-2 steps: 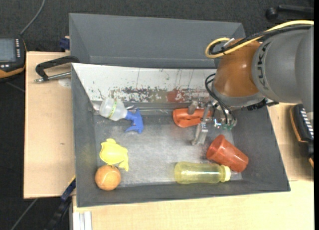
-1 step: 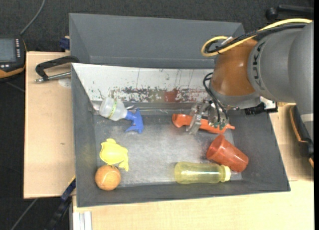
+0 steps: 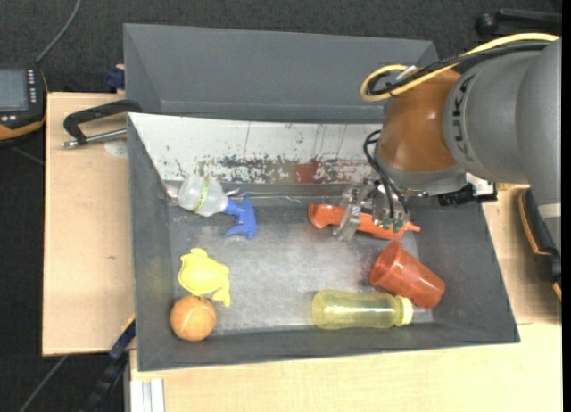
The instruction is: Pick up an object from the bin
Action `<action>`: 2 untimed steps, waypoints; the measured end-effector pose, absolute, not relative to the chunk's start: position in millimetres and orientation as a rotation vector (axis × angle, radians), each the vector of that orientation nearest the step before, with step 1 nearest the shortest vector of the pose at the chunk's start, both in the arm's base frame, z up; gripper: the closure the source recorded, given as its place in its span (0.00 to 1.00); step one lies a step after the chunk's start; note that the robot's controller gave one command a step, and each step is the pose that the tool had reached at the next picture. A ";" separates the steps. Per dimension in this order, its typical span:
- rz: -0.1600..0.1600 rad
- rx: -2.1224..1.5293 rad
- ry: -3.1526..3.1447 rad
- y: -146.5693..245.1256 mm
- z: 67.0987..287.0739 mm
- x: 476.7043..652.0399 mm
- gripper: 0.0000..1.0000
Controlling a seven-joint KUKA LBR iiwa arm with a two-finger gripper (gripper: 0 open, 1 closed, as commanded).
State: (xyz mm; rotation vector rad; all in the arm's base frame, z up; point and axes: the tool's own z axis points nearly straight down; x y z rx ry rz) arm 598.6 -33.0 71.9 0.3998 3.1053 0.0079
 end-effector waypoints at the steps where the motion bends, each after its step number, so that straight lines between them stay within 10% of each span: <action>1: 0.008 0.400 3.107 -32.9 77.7 597.5 1.00; 2: 0.008 0.400 3.105 -32.8 89.5 597.8 1.00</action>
Offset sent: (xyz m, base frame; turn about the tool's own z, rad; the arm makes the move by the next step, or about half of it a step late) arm 0.0000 0.0001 0.0421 0.0000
